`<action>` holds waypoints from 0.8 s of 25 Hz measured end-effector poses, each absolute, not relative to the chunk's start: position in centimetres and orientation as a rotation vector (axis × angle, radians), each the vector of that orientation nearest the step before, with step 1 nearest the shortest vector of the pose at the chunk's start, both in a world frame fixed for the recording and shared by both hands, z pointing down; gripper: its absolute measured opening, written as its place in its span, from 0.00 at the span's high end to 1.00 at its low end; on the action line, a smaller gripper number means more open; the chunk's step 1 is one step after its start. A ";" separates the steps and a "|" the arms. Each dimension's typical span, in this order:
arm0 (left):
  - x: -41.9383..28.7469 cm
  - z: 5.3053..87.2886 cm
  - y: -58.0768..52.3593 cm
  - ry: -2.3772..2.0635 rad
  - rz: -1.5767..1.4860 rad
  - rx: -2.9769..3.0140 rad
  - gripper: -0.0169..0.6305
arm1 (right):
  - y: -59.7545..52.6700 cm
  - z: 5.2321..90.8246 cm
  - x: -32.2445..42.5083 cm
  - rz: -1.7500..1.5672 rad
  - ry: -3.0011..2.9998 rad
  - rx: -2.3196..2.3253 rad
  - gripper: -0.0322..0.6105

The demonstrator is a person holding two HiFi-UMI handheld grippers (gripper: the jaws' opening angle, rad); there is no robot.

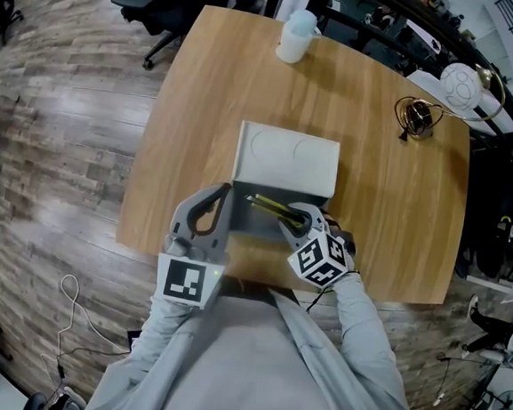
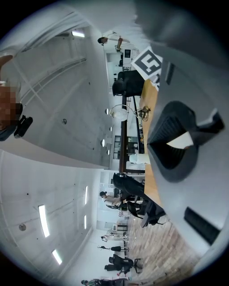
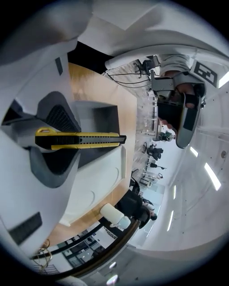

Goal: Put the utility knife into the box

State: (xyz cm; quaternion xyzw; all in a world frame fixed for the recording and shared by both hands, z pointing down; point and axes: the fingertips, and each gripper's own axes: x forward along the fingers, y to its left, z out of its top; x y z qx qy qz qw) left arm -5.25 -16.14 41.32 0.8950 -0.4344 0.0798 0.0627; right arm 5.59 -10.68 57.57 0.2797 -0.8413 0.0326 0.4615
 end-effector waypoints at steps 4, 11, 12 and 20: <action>-5.5 41.6 -15.9 -1.317 0.247 2.703 0.95 | -10.8 58.9 5.6 0.068 -2.028 0.625 0.75; -5.8 42.1 -15.8 -1.330 0.262 2.682 0.95 | -11.3 60.6 5.8 0.061 -1.971 0.557 0.75; -5.9 42.1 -15.8 -1.332 0.265 2.681 0.95 | -11.3 60.8 5.8 0.058 -1.963 0.546 0.75; -6.4 42.0 -16.0 -1.346 0.260 2.674 0.95 | -10.9 62.4 5.4 0.069 -1.916 0.472 0.75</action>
